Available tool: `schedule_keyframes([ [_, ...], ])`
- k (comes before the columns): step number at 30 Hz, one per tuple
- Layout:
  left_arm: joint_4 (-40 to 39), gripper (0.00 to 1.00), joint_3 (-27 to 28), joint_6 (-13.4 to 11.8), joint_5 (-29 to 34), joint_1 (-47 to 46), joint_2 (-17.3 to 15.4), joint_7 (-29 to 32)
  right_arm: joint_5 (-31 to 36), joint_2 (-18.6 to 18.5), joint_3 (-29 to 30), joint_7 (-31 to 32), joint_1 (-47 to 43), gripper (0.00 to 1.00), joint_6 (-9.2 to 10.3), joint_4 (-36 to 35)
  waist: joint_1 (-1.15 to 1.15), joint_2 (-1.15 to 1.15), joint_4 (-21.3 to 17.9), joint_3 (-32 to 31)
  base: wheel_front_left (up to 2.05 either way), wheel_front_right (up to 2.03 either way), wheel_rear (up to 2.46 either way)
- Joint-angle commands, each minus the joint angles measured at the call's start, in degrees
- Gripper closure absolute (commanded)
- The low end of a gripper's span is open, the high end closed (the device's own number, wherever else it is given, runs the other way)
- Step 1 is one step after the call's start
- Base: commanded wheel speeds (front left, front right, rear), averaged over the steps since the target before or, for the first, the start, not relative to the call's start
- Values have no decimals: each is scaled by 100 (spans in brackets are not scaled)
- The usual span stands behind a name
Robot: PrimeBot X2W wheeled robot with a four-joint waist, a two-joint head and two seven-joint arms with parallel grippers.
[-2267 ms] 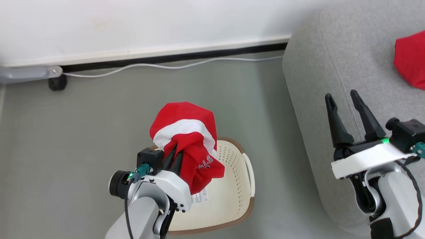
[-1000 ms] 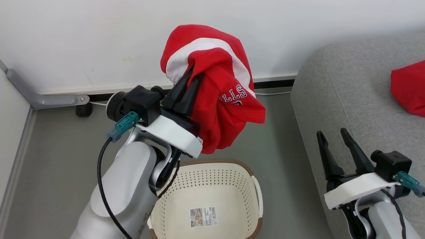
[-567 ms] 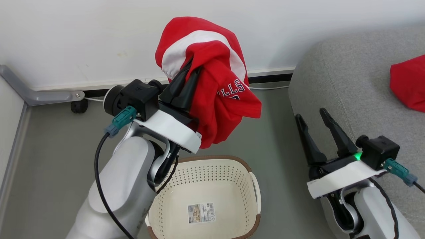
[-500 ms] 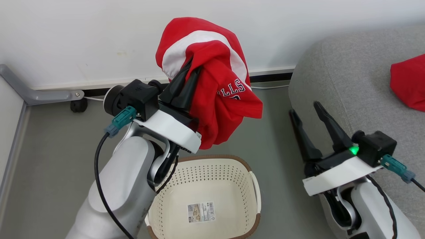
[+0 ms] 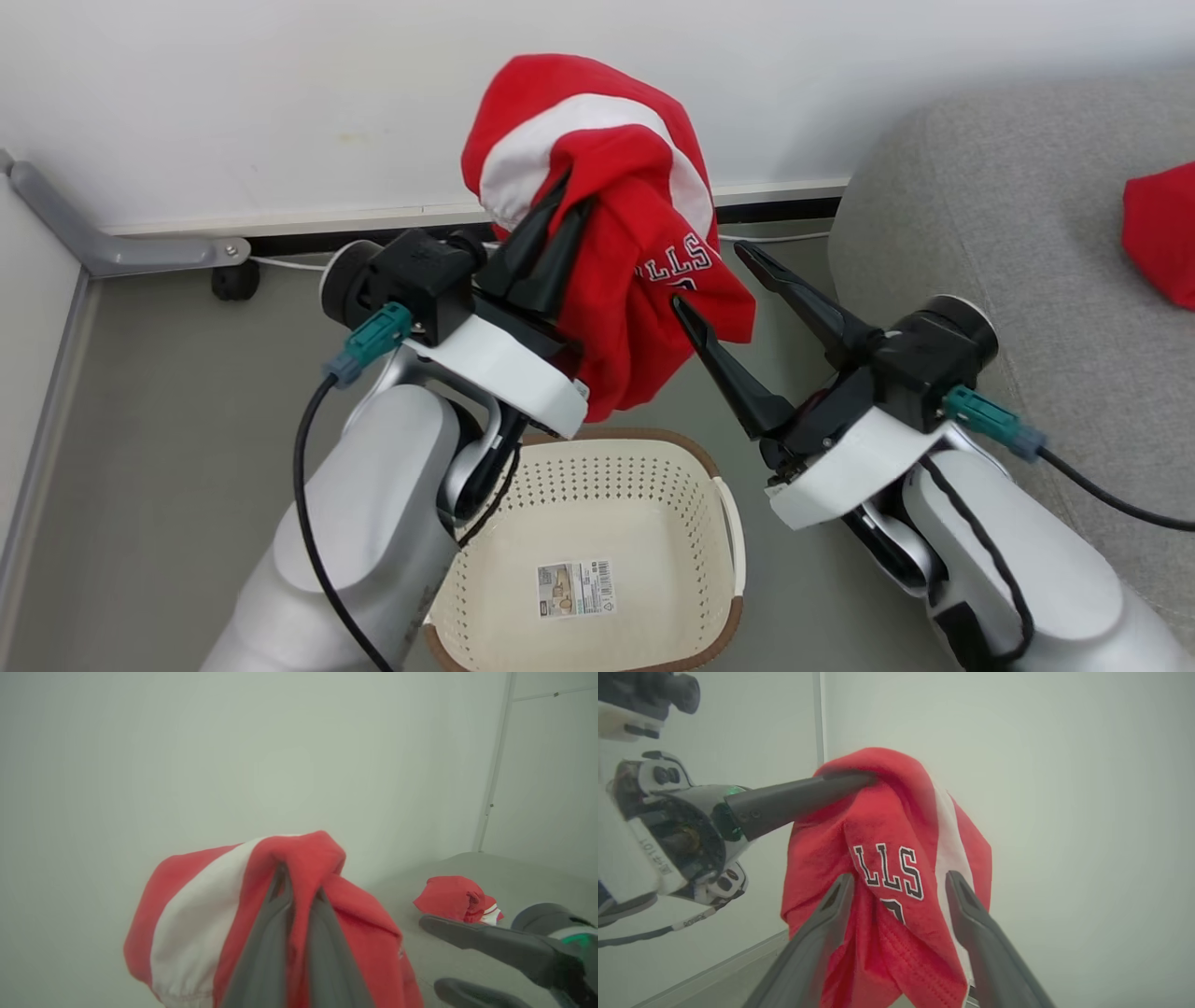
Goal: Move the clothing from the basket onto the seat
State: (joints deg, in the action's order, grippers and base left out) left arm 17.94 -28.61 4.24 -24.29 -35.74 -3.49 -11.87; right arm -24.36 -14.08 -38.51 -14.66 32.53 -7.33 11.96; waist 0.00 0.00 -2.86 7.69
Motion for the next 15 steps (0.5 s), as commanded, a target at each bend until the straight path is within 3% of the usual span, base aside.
schedule_keyframes([
  [1, -114, 100, 116, 43, -45, -324, -65, -70, 129, 107, -80, -34, 178, 0, -16, 78, 0, 0, 67, 8, 0, 0, 0],
  [13, -49, 100, -448, 54, -233, -413, 44, -145, 409, 699, -539, -34, 927, 0, -16, 1622, 0, 0, 439, 79, 0, 0, 0],
  [14, -37, 100, -497, 50, -253, -416, 47, -154, 384, 747, -538, -34, 969, 49, -16, 1706, 0, 0, 470, 73, 0, 0, 0],
  [15, -23, 100, -532, 41, -279, -412, 49, -161, 367, 785, -536, -34, 1010, 91, -16, 1771, 0, 0, 489, 70, 0, 0, 0],
])
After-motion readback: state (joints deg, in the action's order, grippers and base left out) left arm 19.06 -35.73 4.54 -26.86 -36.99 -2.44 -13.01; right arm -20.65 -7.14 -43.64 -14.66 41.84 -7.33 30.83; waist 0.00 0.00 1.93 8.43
